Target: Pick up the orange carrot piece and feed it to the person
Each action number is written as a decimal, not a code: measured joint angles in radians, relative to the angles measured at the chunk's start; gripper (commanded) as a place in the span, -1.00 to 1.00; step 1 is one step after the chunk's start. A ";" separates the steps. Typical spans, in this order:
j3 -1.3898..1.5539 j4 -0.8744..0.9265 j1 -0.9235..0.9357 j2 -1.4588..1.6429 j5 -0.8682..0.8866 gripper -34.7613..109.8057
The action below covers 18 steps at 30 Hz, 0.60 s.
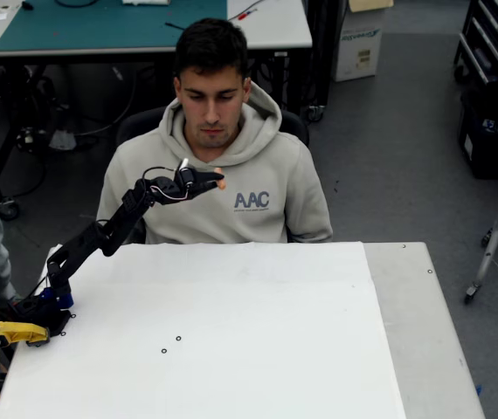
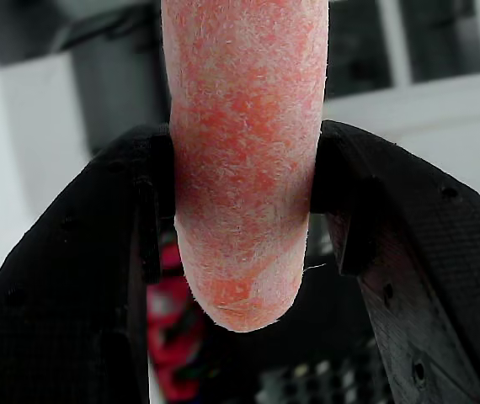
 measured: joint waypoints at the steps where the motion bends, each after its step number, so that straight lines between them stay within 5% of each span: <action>1: 0.000 -0.046 -0.002 0.000 -0.005 -0.54; 8: -0.002 -0.337 -0.018 -0.052 -0.009 -0.54; 18: 0.000 -0.422 -0.063 -0.166 -0.009 -0.54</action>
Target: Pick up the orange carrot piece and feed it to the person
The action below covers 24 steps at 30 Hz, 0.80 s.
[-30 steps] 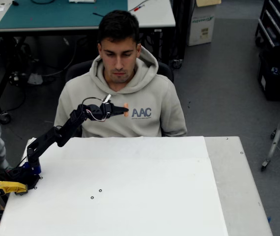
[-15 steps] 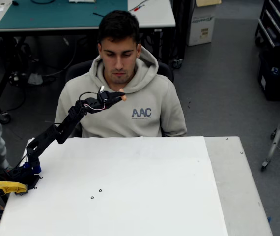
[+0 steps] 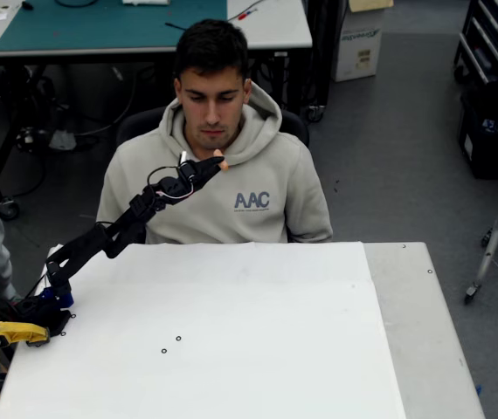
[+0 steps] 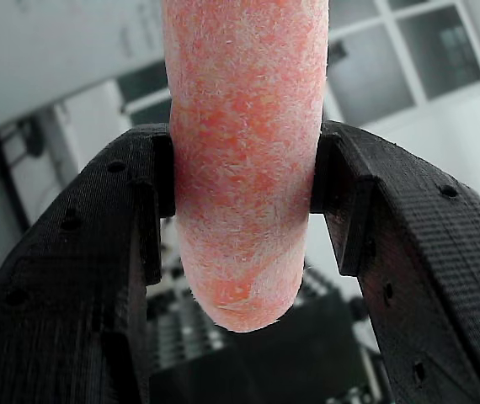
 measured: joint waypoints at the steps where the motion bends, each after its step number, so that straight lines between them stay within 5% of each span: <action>1: 0.000 0.000 -0.006 0.000 0.000 -0.54; 24: 0.000 -0.003 -0.072 0.000 0.000 -0.54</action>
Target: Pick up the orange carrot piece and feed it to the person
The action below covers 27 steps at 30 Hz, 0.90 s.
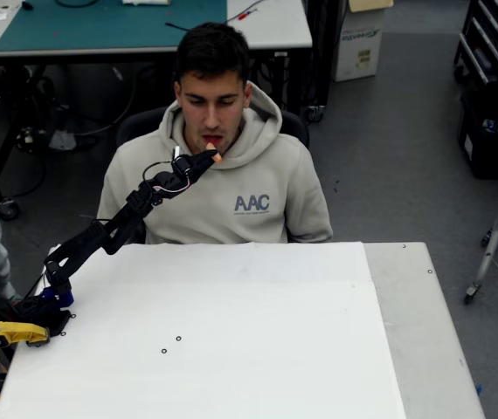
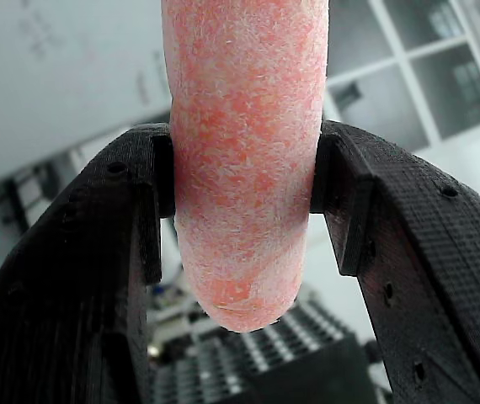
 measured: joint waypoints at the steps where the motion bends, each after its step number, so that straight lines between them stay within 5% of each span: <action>1: 0.000 0.000 0.000 0.000 0.000 -0.54; 27: 0.000 -0.020 -0.012 0.000 -0.003 -0.52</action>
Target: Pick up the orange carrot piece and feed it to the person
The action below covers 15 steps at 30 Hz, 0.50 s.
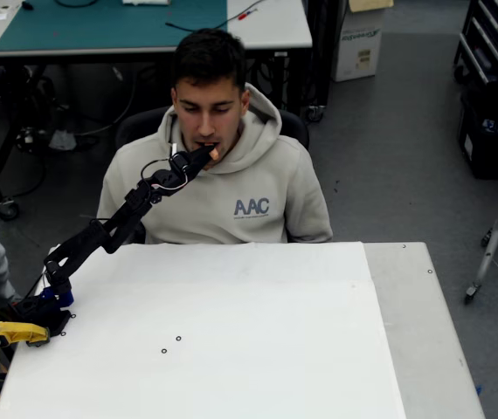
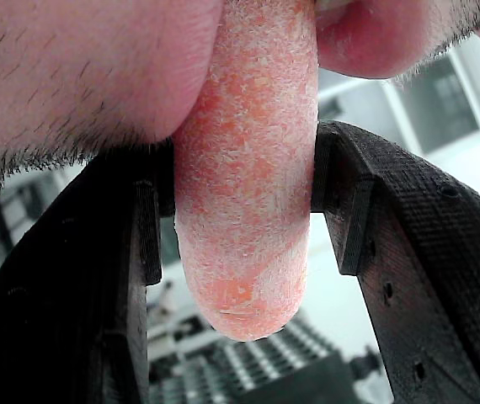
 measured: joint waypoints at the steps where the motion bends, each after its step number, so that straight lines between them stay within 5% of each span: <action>1: 0.000 0.000 0.000 0.000 0.000 -0.50; 10: 0.000 0.002 0.009 0.000 0.000 -0.14; 15: 0.000 0.002 0.032 0.000 0.000 -0.12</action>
